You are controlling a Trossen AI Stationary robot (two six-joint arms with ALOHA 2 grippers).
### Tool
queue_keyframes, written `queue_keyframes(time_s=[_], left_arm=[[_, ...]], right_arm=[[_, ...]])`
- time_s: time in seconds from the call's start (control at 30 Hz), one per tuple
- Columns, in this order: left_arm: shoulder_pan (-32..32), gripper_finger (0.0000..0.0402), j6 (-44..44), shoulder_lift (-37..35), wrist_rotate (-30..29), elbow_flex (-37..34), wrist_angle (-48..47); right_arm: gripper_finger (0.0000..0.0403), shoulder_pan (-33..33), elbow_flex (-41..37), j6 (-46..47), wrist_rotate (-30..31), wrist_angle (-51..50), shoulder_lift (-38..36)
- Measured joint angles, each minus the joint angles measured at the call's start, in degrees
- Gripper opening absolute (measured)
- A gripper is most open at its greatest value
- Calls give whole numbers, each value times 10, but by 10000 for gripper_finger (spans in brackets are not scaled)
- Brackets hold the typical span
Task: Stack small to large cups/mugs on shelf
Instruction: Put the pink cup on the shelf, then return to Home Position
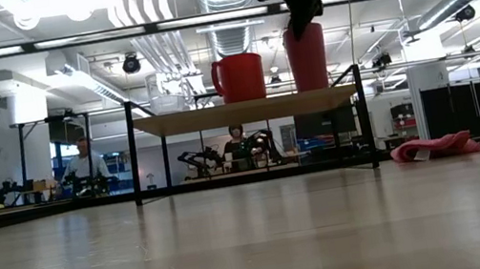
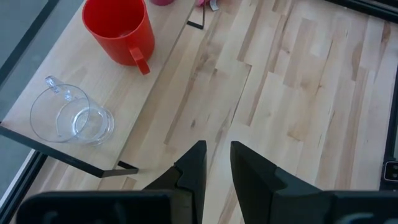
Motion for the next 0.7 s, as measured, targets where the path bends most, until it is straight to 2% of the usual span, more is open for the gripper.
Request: queue_keyframes(time_s=[0.4,0.7], left_arm=[[0,58,0,0,0,0,0],[0,58,6,0,0,0,0]], right_arm=[[20,-2,1,-6,6,-21,0],[82,-3,1,-15,36,-12,0]])
